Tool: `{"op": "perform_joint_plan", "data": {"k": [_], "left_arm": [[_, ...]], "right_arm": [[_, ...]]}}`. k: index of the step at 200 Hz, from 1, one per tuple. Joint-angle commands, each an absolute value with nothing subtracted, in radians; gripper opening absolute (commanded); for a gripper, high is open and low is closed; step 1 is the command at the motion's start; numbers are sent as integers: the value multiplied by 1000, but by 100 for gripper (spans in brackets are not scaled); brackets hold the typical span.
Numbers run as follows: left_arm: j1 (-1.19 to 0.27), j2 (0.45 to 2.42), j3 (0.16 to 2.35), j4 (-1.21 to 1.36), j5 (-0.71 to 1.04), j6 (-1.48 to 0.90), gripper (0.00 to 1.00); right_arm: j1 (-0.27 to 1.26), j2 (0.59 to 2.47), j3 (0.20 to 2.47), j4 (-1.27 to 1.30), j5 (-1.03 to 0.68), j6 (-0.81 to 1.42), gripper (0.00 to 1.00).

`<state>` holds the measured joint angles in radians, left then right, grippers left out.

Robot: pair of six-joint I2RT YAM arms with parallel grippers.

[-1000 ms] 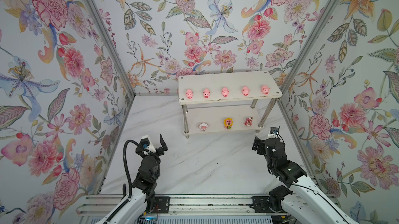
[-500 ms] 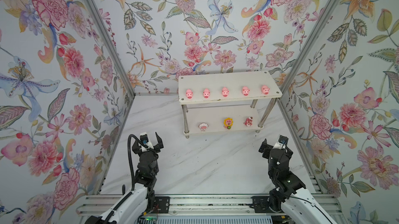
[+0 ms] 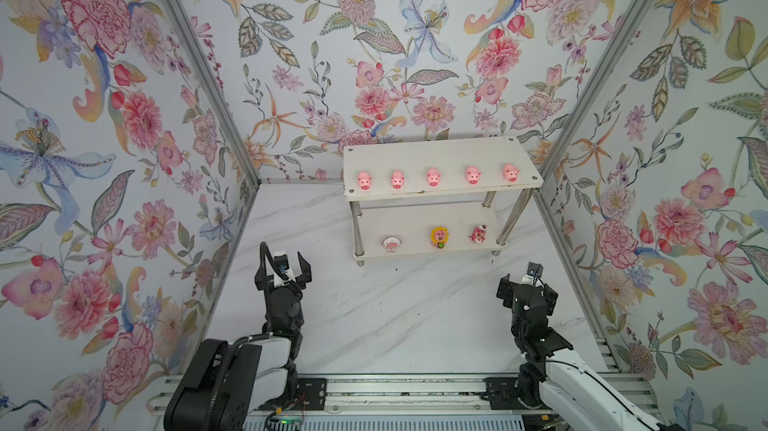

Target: Place and organize the plastic toys onto the shelf

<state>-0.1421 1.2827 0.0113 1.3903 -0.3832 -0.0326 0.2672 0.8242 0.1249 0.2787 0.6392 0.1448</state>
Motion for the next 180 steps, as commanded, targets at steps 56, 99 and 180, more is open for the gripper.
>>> {"op": "perform_joint_plan", "data": {"k": [56,99,180], "left_arm": [[-99,1332,134,1279,-368,-6,99],[-38,1306,101,1306,-307,-48,99],[1,1545,69,1619,-135,-95,99]], "right_arm": [[109,1214,178,906,527,153,99],[25,1245,189,924,377,191,99],[60,1468,217,1182,297,9,99]]}}
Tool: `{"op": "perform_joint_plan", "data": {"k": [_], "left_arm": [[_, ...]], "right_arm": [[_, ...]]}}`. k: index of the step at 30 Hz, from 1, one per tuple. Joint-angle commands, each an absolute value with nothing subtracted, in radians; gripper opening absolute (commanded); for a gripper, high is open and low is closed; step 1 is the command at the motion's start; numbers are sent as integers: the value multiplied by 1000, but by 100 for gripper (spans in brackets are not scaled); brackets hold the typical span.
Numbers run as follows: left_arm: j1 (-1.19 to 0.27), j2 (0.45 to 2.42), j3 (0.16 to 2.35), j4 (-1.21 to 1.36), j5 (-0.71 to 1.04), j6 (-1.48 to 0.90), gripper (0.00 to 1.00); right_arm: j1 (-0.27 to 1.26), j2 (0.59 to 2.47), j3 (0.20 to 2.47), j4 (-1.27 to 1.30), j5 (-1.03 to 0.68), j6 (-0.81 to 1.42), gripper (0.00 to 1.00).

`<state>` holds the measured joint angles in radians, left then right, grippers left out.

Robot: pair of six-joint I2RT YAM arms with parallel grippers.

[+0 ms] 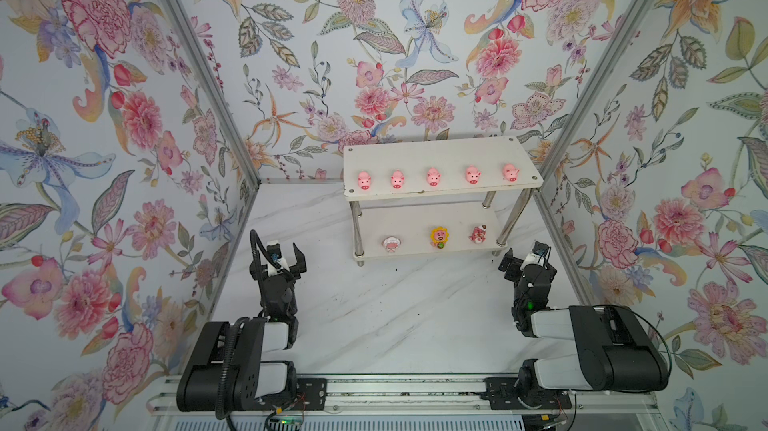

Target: Place and organize the plastic toys onto the shelf

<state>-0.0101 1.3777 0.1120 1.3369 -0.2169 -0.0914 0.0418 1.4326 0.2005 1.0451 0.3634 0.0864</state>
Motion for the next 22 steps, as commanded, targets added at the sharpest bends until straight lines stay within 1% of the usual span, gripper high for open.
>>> {"op": "perform_joint_plan", "data": {"k": [1,2,3,4,5,7,9,11,14,16,19,22], "left_arm": [[2,1568,66,1638,-133,-94,99],[0,1644,43,1786,-107,-77,99],[1,1605,44,1731,-110,-83,99],[1,1571,63,1609,-145,-98,99],[1,1530,84,1550,-150,-102,99],[0,1590,99,1606,-116,-81,99],[0,1579,88,1603,-116,-83,99],[0,1598,73,1657,-153,-92,99],[-1,1597,62,1675,-164,-97,99],[0,1593,63,1670,-166,-97,99],[0,1594,64,1666,-168,-97,99],[0,1597,49,1695,-180,-102,99]], "right_arm": [[60,1473,215,1193,293,6,99],[59,1492,210,1215,255,-3,99],[56,1509,217,1195,226,0,99],[55,1568,210,1291,225,-19,99],[66,1570,211,1305,240,-26,99],[61,1528,241,1177,230,-9,99],[77,1564,242,1236,291,-20,99],[95,1549,244,1201,314,-27,99],[104,1559,262,1192,333,-34,99],[99,1558,266,1180,325,-29,99],[66,1549,279,1137,269,-3,99],[73,1554,273,1155,295,-7,99]]}}
